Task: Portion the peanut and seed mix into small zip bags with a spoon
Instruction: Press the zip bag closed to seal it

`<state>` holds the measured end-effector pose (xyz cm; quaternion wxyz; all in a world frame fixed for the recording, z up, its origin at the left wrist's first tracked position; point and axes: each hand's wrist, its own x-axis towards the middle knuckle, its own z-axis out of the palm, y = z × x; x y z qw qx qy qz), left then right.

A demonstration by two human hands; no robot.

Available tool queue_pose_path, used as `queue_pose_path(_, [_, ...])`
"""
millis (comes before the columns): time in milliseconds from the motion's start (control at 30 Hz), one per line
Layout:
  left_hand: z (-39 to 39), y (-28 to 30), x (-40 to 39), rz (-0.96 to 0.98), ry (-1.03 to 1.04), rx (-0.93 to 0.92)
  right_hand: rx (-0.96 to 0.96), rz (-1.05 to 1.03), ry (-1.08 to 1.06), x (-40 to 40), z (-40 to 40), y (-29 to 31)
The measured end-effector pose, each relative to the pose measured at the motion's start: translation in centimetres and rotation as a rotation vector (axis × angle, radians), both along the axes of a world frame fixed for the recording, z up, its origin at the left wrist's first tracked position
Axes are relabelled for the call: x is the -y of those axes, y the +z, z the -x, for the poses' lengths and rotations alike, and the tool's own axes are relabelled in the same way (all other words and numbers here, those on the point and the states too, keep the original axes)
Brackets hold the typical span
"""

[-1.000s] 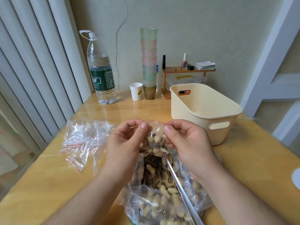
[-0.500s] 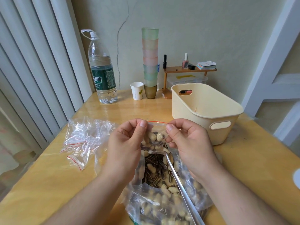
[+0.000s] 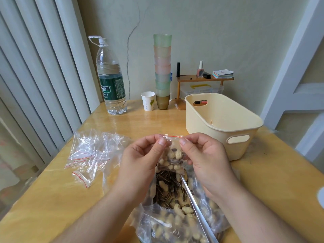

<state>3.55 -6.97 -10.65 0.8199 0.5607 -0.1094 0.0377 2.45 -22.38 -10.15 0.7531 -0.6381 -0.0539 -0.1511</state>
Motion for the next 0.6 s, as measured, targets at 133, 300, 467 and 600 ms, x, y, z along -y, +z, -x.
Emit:
queue_pose_path(133, [-0.23, -0.34, -0.15, -0.029, -0.010, 0.005, -0.027, -0.054, 0.035, -0.02, 0.11, 0.12])
queue_pose_path(300, [0.08, -0.20, -0.31, -0.081, 0.025, 0.007, -0.029, -0.044, 0.068, -0.04, 0.25, 0.01])
queue_pose_path(467, [0.08, -0.03, -0.26, -0.105, 0.063, 0.024, -0.002, -0.010, 0.081, -0.25, 0.28, 0.13])
queue_pose_path(600, [0.01, -0.06, -0.22, -0.094, 0.062, 0.020, 0.019, 0.040, 0.051, -0.29, 0.10, -0.29])
